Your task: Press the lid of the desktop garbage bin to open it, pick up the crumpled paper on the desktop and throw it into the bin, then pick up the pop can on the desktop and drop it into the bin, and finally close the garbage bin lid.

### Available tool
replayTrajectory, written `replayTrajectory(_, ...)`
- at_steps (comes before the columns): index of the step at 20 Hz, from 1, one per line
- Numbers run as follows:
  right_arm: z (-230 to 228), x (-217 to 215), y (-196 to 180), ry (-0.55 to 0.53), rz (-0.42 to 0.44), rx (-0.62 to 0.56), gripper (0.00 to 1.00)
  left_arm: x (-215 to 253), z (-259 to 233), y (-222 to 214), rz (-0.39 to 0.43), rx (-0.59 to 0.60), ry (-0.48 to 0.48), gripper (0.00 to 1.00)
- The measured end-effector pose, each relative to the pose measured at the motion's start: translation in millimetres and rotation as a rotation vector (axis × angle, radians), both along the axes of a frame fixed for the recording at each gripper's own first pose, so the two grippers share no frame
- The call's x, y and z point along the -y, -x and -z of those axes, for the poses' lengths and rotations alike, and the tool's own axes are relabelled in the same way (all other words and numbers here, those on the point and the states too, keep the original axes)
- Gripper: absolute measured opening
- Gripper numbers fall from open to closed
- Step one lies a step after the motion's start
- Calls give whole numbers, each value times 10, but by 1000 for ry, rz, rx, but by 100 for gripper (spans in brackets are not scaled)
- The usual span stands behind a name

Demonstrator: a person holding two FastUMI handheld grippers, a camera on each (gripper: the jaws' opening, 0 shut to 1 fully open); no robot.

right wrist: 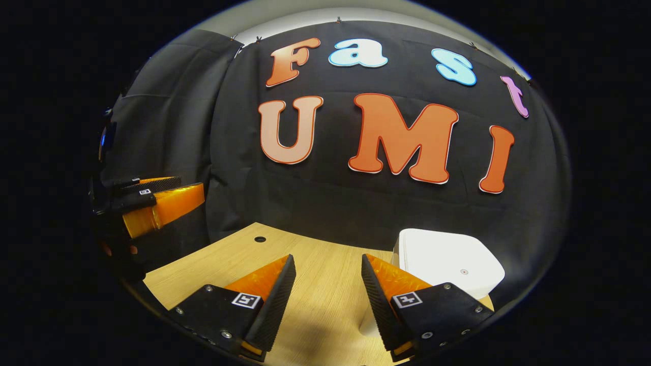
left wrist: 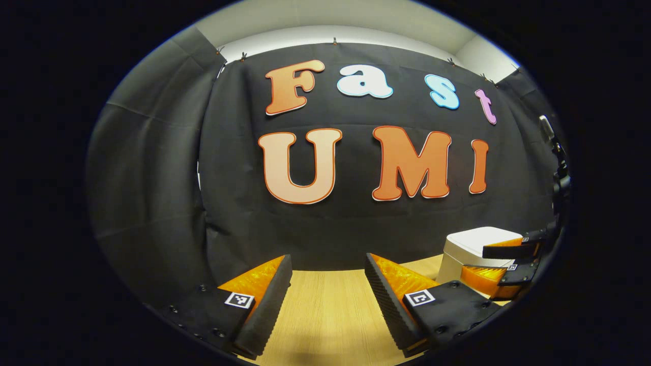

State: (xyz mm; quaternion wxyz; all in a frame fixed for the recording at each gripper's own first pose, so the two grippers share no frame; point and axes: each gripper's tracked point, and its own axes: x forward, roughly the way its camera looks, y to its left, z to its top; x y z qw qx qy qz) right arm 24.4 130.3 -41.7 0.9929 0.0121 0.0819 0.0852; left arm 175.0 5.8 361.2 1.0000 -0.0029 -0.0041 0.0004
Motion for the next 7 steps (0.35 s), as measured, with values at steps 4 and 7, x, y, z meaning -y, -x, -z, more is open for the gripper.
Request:
replayTrajectory(4, -103, -14, -19, -1, 8, 18, 79, -28, -22, -8, 8, 7, -4, 87)
replayTrajectory(7, -106, -26, -6, 1, 15, 18, 79, -36, -55, 6, 15, 15, -11, 87)
